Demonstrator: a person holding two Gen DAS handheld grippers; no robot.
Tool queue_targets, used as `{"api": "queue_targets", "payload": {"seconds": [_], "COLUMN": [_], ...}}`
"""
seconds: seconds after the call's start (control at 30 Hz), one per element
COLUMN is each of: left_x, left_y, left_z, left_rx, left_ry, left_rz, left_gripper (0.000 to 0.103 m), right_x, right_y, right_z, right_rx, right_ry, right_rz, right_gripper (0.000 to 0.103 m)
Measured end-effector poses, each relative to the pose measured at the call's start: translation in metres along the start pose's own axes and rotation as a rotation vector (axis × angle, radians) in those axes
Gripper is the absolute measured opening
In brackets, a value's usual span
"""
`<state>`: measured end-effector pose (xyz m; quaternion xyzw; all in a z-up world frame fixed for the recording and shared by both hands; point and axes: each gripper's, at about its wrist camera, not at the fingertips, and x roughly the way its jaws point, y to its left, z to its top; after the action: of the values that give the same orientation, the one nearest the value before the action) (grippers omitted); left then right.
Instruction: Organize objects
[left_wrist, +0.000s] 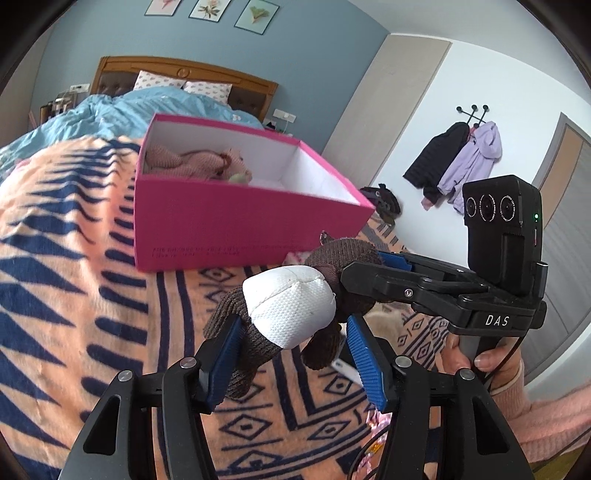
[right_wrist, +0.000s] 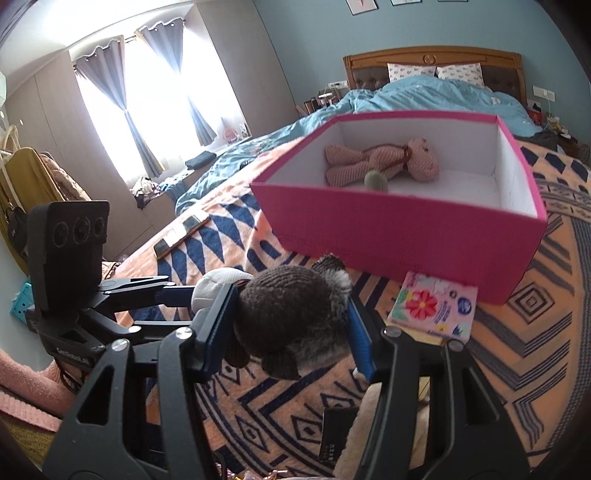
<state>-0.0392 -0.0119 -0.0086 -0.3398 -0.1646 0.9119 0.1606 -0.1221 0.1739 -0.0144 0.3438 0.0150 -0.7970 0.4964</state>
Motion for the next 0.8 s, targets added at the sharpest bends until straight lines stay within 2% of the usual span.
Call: {"api": "queue_targets", "payload": {"seconds": [0.23, 0.47, 0.53, 0.8], "left_x": [-0.010, -0.013, -0.012, -0.006], "left_y": [-0.006, -0.008, -0.007, 0.004], "left_z": [0.033, 0.077, 0.087, 0.118], "left_rx": [0.051, 0.110, 0.120, 0.137], "left_ry": [-0.055, -0.118, -0.129, -0.156], "left_rz": [0.029, 0.060, 0.072, 0.086], "left_gripper": [0.058, 0.058, 0.058, 0.058], "right_x": [-0.010, -0.013, -0.013, -0.008], "right_y": [0.001, 0.001, 0.001, -0.015], "right_z": [0.028, 0.073, 0.084, 0.116], "right_rx": [-0.038, -0.079, -0.104, -0.087], "right_ry": [-0.062, -0.130, -0.148, -0.177], "right_rz": [0.008, 0.050, 0.034, 0.062], "right_gripper": [0.058, 0.058, 0.058, 0.058]}}
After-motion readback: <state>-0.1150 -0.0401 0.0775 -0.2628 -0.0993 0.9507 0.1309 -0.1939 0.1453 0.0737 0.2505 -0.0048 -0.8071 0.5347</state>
